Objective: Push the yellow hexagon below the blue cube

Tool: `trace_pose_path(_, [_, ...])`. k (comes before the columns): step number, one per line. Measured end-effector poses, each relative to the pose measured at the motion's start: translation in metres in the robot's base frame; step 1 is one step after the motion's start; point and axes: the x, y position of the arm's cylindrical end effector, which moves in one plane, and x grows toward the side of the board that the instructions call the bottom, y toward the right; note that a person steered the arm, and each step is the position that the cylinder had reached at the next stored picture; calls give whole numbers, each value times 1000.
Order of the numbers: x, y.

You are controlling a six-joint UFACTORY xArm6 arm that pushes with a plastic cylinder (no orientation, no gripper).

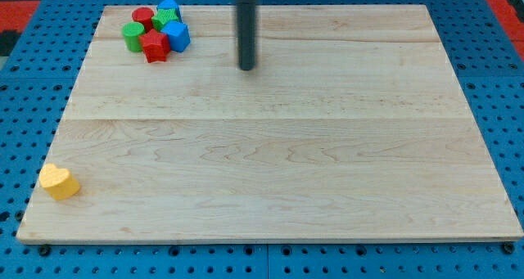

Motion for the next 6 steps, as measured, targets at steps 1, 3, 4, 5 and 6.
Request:
trace_pose_path(1, [0, 54])
trace_pose_path(3, [-43, 70])
trace_pose_path(4, [-33, 16])
trace_pose_path(5, [-23, -37])
trace_pose_path(6, [9, 36])
